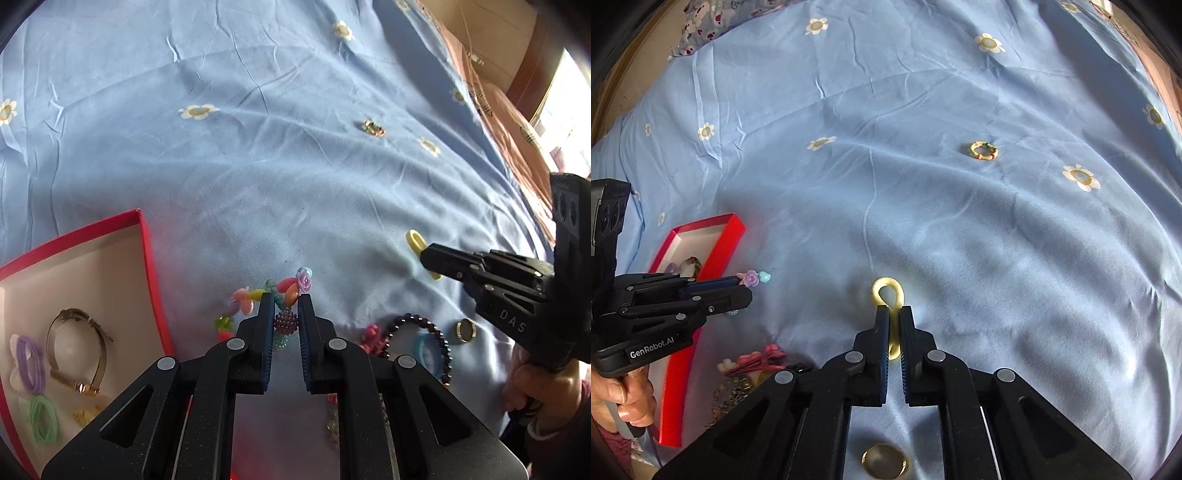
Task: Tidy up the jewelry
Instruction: 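Grasp the pastel beaded bracelet with the left tool while the right tool grasps the yellow hair ring, then carry the beaded bracelet and yellow hair ring into the box, open both tools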
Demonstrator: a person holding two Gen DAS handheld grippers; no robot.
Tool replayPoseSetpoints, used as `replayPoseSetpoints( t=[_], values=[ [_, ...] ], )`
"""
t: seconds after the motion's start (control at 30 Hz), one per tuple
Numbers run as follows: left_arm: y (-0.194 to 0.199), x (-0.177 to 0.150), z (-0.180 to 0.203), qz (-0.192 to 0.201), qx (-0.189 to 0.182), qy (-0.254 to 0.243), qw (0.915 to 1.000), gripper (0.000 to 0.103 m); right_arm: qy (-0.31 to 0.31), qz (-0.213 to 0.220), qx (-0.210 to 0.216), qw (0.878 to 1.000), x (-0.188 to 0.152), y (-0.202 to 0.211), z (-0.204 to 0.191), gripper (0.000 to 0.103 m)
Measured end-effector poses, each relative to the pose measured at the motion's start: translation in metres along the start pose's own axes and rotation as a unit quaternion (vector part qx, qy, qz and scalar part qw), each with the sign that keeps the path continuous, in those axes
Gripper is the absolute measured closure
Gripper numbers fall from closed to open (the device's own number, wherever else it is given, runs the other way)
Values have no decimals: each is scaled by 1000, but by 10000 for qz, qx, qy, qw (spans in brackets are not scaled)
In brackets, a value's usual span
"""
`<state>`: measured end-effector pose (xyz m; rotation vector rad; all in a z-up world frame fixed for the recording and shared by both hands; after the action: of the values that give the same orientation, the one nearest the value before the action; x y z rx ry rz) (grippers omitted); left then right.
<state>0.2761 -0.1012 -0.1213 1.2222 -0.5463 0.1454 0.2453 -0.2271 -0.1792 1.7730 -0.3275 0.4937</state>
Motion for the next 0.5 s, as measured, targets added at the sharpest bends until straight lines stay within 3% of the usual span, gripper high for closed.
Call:
replayPoseSetpoints(
  t=[0.5],
  values=[
    [78,-25,-15,615,-396,584,9956,92,58,403,538,9977,6,51,-51,98]
  ],
)
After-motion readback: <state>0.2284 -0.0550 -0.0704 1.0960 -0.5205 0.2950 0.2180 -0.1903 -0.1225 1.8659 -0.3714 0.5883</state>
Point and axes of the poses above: each gripper's, at about its wrist camera, not at the fingertips, and y roughly against the way its jaws point, z to its right, x to its top, the point moved 8 cm from there along -y, roughly the way its jaws point, and after that the axes turned 9 degrees about y, right-handed, at the moved point
